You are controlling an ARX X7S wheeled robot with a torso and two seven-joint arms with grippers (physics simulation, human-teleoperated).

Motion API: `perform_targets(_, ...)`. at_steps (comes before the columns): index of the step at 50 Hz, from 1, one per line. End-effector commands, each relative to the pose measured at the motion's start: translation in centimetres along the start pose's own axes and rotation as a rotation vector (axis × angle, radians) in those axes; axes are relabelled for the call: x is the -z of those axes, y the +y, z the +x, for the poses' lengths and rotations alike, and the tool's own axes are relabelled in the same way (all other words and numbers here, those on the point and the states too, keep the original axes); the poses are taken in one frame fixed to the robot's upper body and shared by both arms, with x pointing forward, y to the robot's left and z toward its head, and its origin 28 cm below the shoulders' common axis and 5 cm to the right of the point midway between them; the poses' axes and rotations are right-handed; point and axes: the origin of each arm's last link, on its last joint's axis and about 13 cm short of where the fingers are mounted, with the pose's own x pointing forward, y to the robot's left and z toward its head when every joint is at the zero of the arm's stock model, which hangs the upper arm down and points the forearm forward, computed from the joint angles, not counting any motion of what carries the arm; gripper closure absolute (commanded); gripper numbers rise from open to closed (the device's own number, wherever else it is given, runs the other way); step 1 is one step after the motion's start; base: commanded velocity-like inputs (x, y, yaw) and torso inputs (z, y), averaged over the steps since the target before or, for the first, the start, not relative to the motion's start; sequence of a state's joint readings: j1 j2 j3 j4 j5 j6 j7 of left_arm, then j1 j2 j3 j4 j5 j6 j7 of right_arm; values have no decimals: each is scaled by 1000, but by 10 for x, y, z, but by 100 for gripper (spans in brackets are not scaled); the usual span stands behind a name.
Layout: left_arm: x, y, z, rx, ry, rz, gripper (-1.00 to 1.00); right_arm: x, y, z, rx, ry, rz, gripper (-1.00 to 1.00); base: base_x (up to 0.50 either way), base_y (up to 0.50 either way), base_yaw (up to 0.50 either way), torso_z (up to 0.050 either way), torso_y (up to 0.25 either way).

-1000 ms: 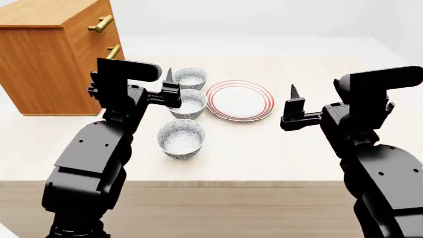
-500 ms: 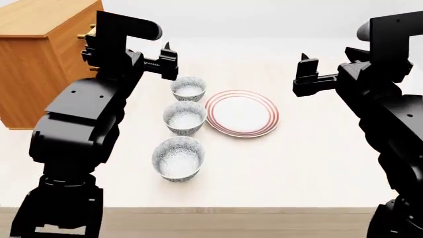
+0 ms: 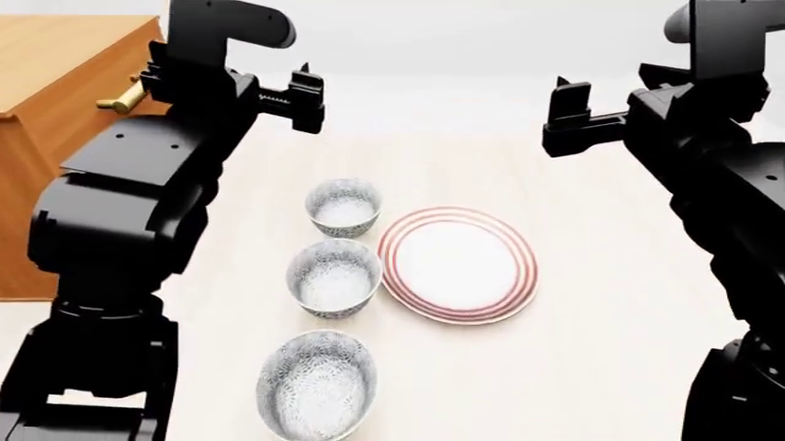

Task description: Stack the bowl in the middle on the bowl at the back.

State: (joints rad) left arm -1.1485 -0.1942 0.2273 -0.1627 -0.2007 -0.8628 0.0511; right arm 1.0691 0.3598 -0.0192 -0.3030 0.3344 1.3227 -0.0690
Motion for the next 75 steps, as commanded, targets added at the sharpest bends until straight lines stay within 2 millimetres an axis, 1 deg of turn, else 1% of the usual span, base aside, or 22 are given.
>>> perform_targets(1, -1, 2, -1, 4, 16, -6, -100, -2, 2, 0, -7, -2, -1, -100, 434, 0, 0, 0, 0)
perform_targets(5, 3, 4, 0, 1, 35, 8, -100, -2, 3, -2, -5, -15, -7, -100, 214, 0, 0, 0, 0)
perform_targets(9, 5, 7, 3, -35, 96, 13, -100, -3, 6, -5, -13, -27, -4, -100, 0, 0, 0, 0, 0)
perform_targets(12, 4, 8, 2, -5, 170, 4, -100, -4, 7, -7, -21, -33, 1, -100, 0, 0, 0, 0, 0)
perform_targets(18, 4, 7, 0, 65, 386, -12, -100, -4, 9, -9, -23, -41, 12, -100, 0, 0, 0, 0, 0)
perform_targets(23, 17, 4, 2, 73, 545, -35, -100, -2, 8, -11, -18, -41, 23, -100, 0, 0, 0, 0, 0)
perform_targets(28, 32, 0, -2, 83, 623, -47, -100, 1, 8, -12, -11, -38, 31, -100, 0, 0, 0, 0, 0)
perform_targets(33, 45, -2, -5, 101, 644, -47, -100, 3, 7, -12, -6, -37, 34, -100, 0, 0, 0, 0, 0)
perform_targets(39, 55, -3, -6, 87, 683, -81, -100, 5, 6, -12, -4, -33, 35, -100, 0, 0, 0, 0, 0)
perform_targets(47, 60, -1, -10, 67, 735, -131, -100, 6, 6, -12, -3, -32, 35, -100, 0, 0, 0, 0, 0)
perform_targets(75, 79, -1, -18, 52, 835, -196, -100, 9, 7, -13, -5, -24, 37, -100, 0, 0, 0, 0, 0)
